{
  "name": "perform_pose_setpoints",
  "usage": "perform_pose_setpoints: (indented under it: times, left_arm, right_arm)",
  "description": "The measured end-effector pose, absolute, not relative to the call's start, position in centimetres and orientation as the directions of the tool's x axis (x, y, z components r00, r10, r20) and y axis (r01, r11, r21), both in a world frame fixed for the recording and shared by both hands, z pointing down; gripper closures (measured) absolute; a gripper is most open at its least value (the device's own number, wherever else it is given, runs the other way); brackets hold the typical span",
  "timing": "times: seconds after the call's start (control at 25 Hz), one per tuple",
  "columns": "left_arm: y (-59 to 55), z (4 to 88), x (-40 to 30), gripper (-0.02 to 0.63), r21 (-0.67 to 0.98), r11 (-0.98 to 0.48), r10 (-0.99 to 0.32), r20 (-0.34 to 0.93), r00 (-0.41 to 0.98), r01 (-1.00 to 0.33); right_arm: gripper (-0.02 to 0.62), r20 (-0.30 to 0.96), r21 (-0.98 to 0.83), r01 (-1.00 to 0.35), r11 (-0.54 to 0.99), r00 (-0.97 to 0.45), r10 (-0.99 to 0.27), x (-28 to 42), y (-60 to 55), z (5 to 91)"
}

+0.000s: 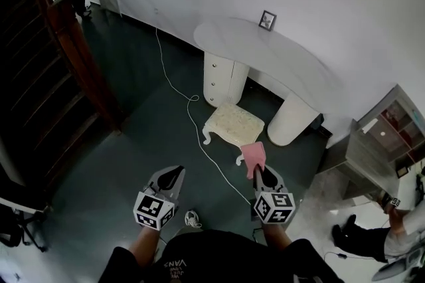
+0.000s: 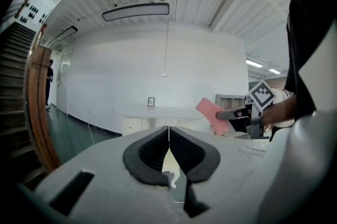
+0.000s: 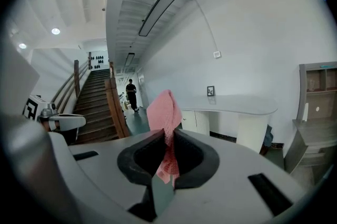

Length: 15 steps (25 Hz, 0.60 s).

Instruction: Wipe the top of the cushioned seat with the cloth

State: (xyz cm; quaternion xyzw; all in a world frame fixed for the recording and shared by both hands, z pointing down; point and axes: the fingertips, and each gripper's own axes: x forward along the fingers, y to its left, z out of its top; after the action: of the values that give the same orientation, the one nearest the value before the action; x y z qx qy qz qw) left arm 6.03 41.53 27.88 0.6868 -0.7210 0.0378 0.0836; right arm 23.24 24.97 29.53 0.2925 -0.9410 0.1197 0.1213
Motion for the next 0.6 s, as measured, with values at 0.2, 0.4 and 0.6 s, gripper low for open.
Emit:
perform_pose_setpoints:
  times: [0.2, 0.4, 0.6]
  left_arm:
    - [40.0, 28.0, 0.7, 0.586, 0.062, 0.000, -0.983, 0.181, 0.011, -0.998]
    - [38.5, 28.6, -2.2, 0.586, 0.074, -0.068, -0.979, 0.186, 0.081, -0.995]
    - [36.9, 29.3, -3.7, 0.586, 0.101, -0.090, -0.977, 0.186, 0.107, -0.991]
  right_arm:
    - [0.560, 0.302, -0.163, -0.631, 0.759, -0.764, -0.571, 19.2, 24.6, 29.5]
    - [0.560, 0.315, -0.169, -0.673, 0.720, -0.729, -0.607, 17.1, 24.5, 29.8]
    - [0.560, 0.341, -0.162, -0.699, 0.697, -0.702, -0.625, 16.3, 23.3, 30.4]
